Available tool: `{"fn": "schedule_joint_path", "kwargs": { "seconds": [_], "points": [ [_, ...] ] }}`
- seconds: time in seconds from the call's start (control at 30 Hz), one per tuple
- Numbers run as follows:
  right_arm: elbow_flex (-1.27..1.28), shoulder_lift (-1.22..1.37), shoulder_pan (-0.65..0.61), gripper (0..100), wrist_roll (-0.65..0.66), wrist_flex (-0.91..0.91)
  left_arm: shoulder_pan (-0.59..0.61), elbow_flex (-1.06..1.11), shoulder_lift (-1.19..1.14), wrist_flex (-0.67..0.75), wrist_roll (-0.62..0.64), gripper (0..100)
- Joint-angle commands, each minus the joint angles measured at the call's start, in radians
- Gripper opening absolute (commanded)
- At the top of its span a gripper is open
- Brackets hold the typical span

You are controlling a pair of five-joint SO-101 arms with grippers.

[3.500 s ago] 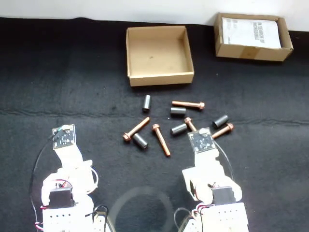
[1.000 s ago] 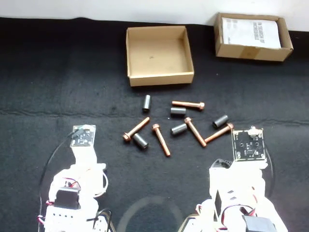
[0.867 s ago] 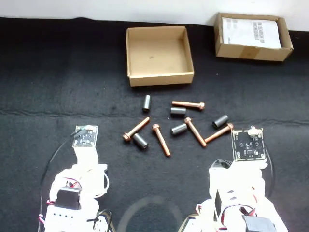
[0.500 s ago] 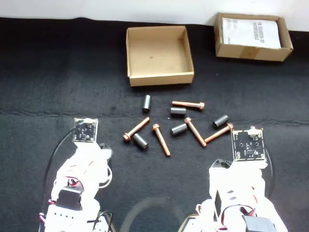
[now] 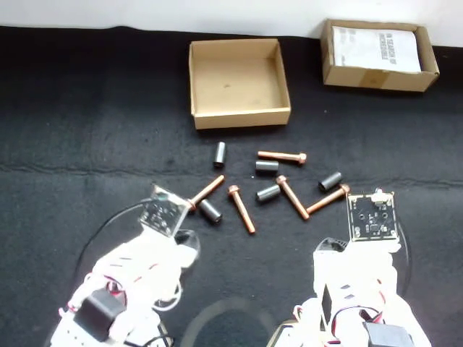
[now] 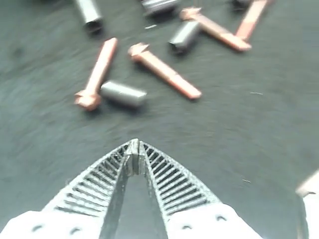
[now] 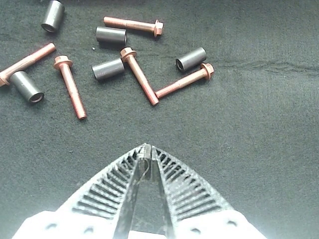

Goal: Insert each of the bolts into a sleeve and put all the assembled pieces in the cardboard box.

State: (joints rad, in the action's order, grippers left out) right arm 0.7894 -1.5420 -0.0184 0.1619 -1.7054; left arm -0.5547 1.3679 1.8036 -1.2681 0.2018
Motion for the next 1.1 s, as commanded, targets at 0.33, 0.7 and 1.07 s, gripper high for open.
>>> {"fn": "schedule_joint_path", "kwargs": {
  "seconds": [0.33, 0.7, 1.07],
  "points": [
    [-0.002, -0.002, 0.012, 0.8, 0.005, -0.005, -0.147, -0.018, 0.004, -0.009, 0.003, 3],
    [-0.002, 0.004, 0.013, 0.8, 0.005, -0.004, -0.147, 0.113, 0.004, -0.003, 0.003, 3],
    [-0.002, 0.004, 0.174, 0.8, 0.006, -0.004, 0.094, 0.068, 0.007, -0.052, -0.250, 4]
  ]
}}
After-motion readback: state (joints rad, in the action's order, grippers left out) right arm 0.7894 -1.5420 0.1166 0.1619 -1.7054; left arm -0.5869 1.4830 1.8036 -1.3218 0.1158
